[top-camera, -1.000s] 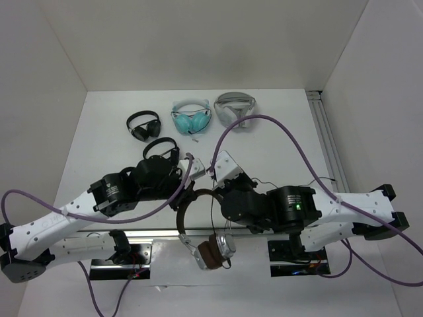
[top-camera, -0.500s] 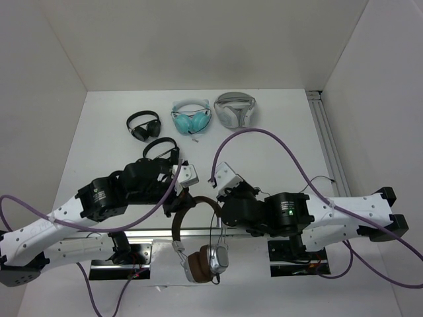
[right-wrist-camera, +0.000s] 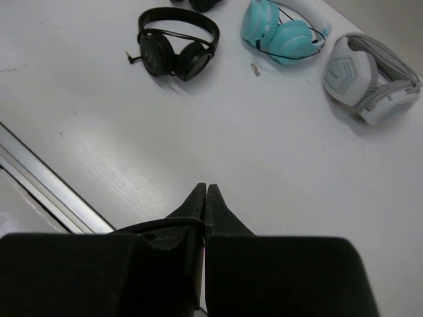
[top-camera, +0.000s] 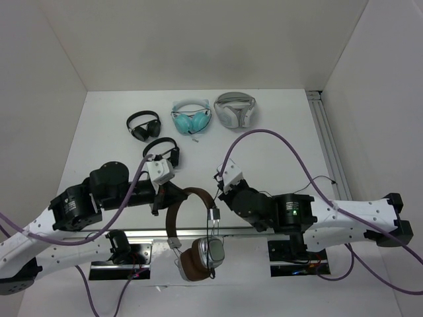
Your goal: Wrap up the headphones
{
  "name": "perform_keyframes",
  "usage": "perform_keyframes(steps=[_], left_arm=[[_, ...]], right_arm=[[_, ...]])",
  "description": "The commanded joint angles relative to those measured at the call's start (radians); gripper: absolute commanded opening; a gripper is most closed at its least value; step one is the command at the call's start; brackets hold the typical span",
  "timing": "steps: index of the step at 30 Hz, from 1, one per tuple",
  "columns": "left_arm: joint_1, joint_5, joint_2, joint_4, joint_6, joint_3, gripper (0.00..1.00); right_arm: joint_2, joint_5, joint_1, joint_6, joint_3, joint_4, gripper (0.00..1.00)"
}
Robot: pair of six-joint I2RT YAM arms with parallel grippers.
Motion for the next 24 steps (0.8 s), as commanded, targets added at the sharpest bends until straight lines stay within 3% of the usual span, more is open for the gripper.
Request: perform_keyframes(steps=[1, 7, 12, 17, 24], left_arm=[[-0.005, 0.060, 0.012, 0.158, -0.077, 0.079, 0.00], [-0.005, -0.023, 0.052, 0.251, -0.201, 0.079, 0.00], [-0.005, -0.109, 0.052, 0.314, -0.277, 0.079, 0.00], [-0.005, -0.156, 0.041, 0.333, -0.317, 0.079, 0.00], [-0.005, -0.248, 0.019, 0.351, -0.376, 0.088, 0.00]], right_arm=[[0.008, -0.086, -0.032, -0.036, -0.023, 0.184, 0.00], [0.009, -0.225, -0.032, -0.112, -0.143, 0.483, 0.06], [-0.011, -0.300, -0.090, -0.124, -0.261, 0.731, 0.26], [-0.021, -0.432, -0.181, -0.086, -0.347, 0.824, 0.35], [-0.041, -0.567, -0.319, -0.027, -0.463, 0.940, 0.37]])
